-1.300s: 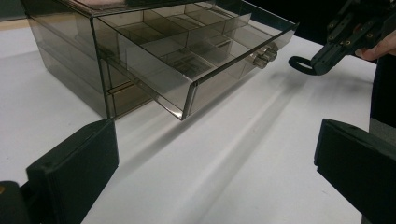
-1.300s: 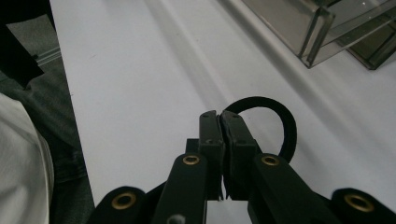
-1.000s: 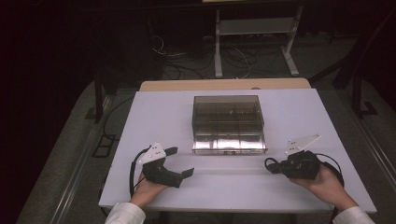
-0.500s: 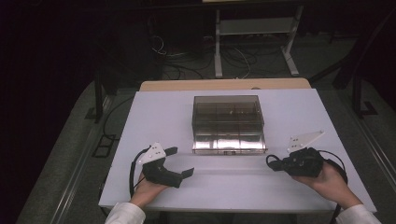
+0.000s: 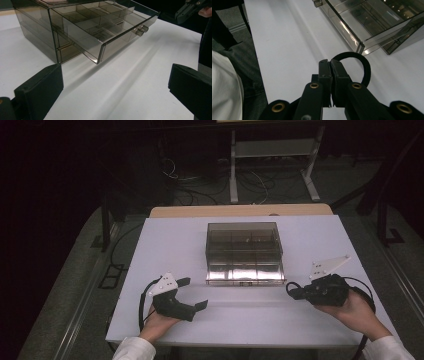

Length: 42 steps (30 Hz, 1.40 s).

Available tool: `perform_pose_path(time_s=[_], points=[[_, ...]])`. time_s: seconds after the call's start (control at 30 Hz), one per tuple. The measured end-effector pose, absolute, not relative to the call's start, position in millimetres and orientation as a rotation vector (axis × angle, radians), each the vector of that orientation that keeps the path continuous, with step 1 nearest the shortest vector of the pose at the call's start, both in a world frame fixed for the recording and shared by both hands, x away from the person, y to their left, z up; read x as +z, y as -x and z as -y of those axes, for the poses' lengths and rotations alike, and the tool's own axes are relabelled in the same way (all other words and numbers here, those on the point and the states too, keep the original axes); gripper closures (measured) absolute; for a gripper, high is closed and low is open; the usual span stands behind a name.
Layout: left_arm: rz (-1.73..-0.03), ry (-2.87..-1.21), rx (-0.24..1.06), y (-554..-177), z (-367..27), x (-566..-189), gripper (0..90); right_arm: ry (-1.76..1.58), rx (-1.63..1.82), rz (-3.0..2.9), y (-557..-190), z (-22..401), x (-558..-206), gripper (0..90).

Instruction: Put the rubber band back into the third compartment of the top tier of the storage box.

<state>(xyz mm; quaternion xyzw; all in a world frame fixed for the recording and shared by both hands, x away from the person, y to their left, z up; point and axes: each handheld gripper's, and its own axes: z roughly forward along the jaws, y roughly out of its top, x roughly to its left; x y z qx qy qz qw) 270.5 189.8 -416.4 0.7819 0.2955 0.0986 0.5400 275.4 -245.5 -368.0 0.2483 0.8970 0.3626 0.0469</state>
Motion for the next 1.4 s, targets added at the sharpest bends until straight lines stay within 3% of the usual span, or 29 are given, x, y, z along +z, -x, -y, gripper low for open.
perform_pose_path(time_s=[1.4], points=[[-0.701,-1.859,0.234,-271,-190,-416,0.0,-0.674,1.089,-2.721,-292,235,-329,86.0]])
